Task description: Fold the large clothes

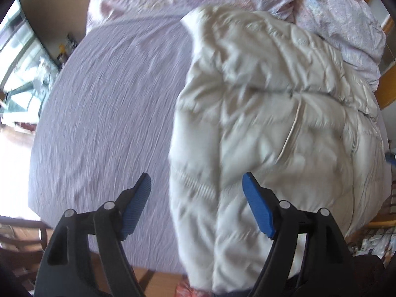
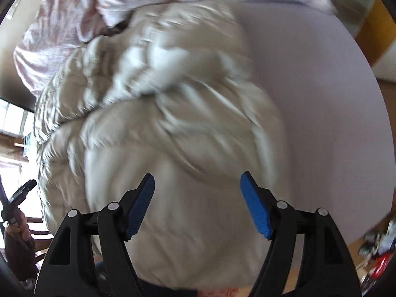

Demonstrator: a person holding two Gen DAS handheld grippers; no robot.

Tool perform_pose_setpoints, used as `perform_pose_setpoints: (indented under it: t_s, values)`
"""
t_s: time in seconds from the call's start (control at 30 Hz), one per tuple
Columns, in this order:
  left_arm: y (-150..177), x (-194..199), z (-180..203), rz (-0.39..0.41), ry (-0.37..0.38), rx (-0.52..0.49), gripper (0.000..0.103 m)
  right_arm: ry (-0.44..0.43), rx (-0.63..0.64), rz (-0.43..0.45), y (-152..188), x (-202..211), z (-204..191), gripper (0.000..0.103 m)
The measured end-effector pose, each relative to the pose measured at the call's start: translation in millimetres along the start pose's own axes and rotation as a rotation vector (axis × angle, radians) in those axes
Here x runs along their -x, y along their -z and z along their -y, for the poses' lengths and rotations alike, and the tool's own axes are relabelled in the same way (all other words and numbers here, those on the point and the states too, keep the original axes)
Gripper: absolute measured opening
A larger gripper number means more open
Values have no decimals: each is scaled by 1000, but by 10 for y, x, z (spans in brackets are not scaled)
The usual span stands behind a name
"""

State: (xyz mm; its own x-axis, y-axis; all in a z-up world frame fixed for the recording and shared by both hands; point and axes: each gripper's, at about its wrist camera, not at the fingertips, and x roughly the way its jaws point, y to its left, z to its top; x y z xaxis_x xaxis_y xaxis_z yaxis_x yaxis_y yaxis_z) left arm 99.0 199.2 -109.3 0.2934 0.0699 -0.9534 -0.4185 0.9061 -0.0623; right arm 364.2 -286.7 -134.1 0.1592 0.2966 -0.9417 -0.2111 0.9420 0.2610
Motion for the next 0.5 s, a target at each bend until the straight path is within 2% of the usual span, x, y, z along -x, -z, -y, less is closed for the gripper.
perform_pose_setpoints:
  t_s: [0.1,0.27,0.5]
  values:
    - [174,-53,-86,-20,13,37,76,-6,-39,-39,186,-27,274,73]
    - [372,-98,-79,-30,42,60,74,-94,-88,-88,362,-130,536,73]
    - [587,-212,-6,-62,90,77,62,-202,-115,-131,505,-224,755,74]
